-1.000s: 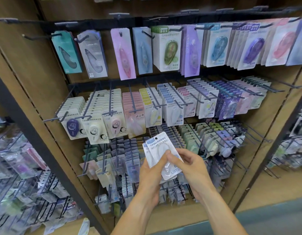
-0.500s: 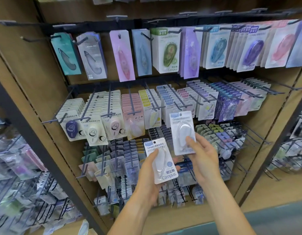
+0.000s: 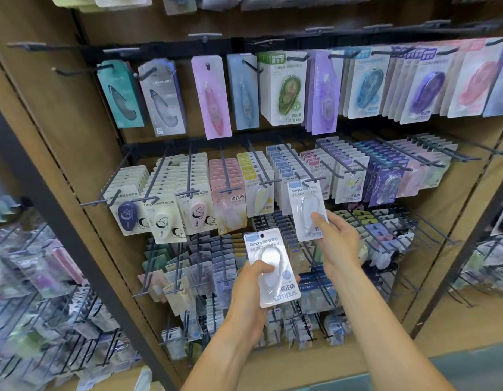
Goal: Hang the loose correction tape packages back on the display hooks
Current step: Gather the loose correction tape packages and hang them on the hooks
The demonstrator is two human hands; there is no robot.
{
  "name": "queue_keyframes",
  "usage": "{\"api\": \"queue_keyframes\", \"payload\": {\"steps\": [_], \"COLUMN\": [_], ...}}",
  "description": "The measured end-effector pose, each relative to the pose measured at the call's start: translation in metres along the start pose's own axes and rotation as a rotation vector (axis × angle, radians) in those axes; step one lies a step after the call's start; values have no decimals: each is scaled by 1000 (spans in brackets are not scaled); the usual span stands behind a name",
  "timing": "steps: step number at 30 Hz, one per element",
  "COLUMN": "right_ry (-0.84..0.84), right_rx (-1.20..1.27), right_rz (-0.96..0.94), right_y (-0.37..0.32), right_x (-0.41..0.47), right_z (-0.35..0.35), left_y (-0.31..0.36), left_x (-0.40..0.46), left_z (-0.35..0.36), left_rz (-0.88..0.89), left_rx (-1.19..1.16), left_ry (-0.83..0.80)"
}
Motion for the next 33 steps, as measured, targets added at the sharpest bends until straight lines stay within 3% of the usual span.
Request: {"api": "queue_keyframes", "payload": {"steps": [6,10,15,17,22,33], "right_ry": [49,114,-275,-317,-237,-81], "right_rx": [-116,-151,-161,-154,-66,37], "right_rz": [76,65,107,104,126,85], "right_y": [19,24,26,28,22,-7], "right_x": [46,21,-79,-96,-86,-32], "right_z": [29,-1,-29,-33,-37,-12], "left_y": [3,8,7,5,2,-10], "left_x": [1,4,7,5,2,4], "left_z": [1,-1,4,9,16,-9], "left_rz": [82,183,235,252,308,228], "left_rx": [98,130,97,111,203,210], "left_ry": [0,-3,-30,-43,-43,36]}}
Point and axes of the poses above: each hand's wrist, its own x-axis towards the middle knuckle, its own z-axis out of the palm, y = z × x, the point moved 7 cm from there along x, towards the middle knuckle, and after that the axes turned 11 degrees about y, right-handed, at the moved point
